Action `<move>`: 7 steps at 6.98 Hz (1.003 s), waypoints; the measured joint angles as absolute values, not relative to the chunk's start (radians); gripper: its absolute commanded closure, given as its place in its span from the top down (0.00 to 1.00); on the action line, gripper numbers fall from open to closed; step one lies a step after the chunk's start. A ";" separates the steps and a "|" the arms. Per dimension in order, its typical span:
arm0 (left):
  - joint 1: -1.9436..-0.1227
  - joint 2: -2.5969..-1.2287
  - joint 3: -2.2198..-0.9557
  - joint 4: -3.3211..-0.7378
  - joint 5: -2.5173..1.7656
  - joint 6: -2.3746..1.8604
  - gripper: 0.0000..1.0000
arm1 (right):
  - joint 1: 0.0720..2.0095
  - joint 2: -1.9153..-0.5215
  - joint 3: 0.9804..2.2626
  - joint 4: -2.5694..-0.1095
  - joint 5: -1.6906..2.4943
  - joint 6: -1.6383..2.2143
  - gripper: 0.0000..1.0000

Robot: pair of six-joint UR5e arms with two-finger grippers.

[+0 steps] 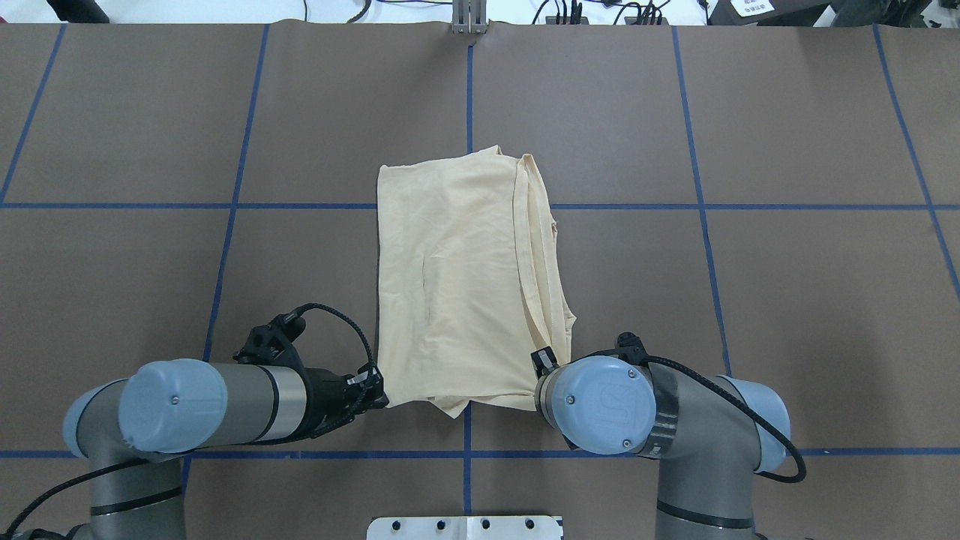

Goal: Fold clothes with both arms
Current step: 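Lift the near edge with both grippers and fold it toward the far edge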

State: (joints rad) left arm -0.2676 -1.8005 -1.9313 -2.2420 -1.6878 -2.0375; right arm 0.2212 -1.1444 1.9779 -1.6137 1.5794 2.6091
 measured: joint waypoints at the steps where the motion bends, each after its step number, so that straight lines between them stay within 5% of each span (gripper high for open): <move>1: -0.265 -1.763 -2.000 -2.236 -1.695 -2.070 0.00 | 0.207 -1.176 2.029 -1.615 1.580 2.614 0.00; 5: -0.277 -1.746 -2.204 -2.107 -1.719 -2.251 0.00 | 0.251 -1.176 2.240 -1.788 1.664 2.642 0.00; 7: -0.402 -1.888 -2.105 -1.967 -1.741 -2.088 0.00 | 0.413 -1.045 2.089 -1.807 1.752 2.531 0.00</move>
